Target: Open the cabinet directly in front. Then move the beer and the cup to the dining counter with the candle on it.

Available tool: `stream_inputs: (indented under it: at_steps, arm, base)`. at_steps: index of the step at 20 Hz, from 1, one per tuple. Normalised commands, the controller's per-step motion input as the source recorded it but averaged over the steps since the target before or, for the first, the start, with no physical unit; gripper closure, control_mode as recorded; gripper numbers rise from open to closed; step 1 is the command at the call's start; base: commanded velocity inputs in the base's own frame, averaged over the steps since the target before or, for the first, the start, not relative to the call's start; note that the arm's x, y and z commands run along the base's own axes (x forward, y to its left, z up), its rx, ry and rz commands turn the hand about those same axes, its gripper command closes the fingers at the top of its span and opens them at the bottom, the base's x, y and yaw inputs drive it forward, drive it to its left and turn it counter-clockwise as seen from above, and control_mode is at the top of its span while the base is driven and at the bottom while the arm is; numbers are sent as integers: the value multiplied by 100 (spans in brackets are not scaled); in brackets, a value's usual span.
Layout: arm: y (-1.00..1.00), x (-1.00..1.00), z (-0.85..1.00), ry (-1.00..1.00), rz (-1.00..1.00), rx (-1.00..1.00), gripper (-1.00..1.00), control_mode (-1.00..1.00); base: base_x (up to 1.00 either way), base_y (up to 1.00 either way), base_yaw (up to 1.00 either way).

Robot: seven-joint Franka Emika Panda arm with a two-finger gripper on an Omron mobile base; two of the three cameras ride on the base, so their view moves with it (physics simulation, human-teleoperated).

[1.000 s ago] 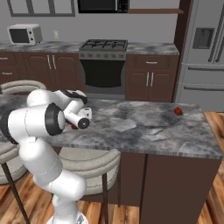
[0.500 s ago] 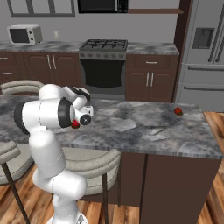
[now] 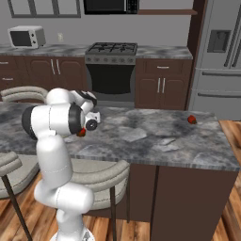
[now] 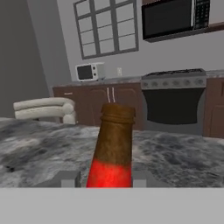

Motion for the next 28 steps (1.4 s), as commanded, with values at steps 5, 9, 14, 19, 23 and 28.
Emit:
stream_inputs:
  at_steps: [5, 9, 14, 19, 23, 28]
  arm:
    - [7, -9, -47, -10, 0, 0, 100, -100]
    - [2, -9, -48, -11, 0, 0, -100, -100]
    - [0, -16, -45, -10, 0, 0, -100, -100]
    - [0, -34, -29, -5, 0, 0, -100, -100]
    - [0, -41, -17, -1, 0, 0, -100, -100]
    - [-10, -23, -7, 0, 0, 0, -100, -100]
  base:
    - [0, 0, 0]
    - [0, 0, 0]
    - [0, 0, 0]
    - [0, 0, 0]
    - [0, 0, 0]
    - [0, 0, 0]
